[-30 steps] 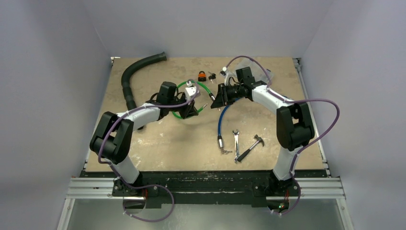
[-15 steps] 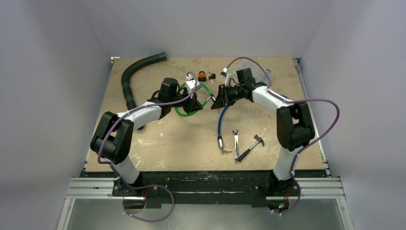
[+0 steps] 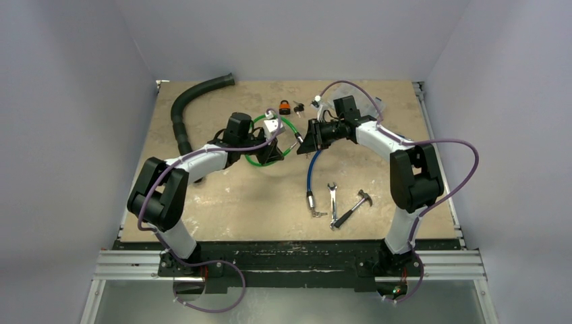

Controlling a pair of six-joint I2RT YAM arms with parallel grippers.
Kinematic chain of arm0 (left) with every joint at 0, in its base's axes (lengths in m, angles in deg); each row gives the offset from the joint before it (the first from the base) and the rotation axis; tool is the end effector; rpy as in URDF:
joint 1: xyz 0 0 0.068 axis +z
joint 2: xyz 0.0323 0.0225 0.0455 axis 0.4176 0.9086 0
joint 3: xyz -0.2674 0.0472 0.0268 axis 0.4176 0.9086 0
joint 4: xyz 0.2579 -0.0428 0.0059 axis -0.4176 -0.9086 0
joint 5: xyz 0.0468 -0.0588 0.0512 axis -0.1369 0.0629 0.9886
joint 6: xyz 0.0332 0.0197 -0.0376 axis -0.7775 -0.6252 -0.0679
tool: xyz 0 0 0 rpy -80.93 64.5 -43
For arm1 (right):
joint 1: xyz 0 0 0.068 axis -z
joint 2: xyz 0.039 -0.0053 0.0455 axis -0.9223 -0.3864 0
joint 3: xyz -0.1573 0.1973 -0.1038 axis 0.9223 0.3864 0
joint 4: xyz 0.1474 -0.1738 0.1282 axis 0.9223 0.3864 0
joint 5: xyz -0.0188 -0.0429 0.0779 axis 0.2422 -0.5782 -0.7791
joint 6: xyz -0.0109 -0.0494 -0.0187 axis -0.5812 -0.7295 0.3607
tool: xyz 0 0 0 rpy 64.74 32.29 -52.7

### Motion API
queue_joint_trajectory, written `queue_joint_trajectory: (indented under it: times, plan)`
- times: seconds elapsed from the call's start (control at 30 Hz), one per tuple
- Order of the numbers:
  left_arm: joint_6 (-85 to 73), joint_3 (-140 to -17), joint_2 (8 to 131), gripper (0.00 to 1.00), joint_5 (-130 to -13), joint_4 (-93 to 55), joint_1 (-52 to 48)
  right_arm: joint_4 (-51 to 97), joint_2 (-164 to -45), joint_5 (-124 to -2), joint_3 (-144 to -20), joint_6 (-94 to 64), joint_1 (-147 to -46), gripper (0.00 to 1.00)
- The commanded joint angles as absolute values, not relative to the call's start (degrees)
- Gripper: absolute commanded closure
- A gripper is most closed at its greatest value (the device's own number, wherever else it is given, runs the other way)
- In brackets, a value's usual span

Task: Lock with the key
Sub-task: Lock the lock.

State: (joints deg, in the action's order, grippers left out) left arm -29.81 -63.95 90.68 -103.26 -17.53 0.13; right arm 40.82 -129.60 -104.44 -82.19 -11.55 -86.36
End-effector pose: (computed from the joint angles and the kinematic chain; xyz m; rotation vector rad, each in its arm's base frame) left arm 0.3181 -0.1704 0.2088 1.0471 1.8849 -0.8836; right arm 0.3685 0.1562 0.2197 -0.5888 2.3346 1.2818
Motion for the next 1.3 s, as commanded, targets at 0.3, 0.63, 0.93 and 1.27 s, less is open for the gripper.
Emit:
queue_joint_trajectory:
  times: [0.3, 0.63, 0.93, 1.27]
  plan:
    - [-32.33, -64.65, 87.41, 1.00, -106.06, -14.93, -0.10, 40.07, -128.06, -107.70, -83.99, -10.75, -86.61, 1.00]
    - [-30.26, -65.12, 87.92, 1.00, -104.59, -12.47, -0.10, 41.97, -127.97, -108.81, -84.00, -12.89, -86.98, 1.00]
    - [-28.72, -66.47, 89.27, 1.00, -104.58, -9.55, -0.19, 49.24, -128.06, -108.82, -85.43, -21.02, -90.42, 1.00]
    - [-22.96, -67.66, 89.87, 1.00, -105.45, -1.83, -0.78, 52.31, -130.02, -108.06, -86.92, -24.06, -91.80, 1.00]
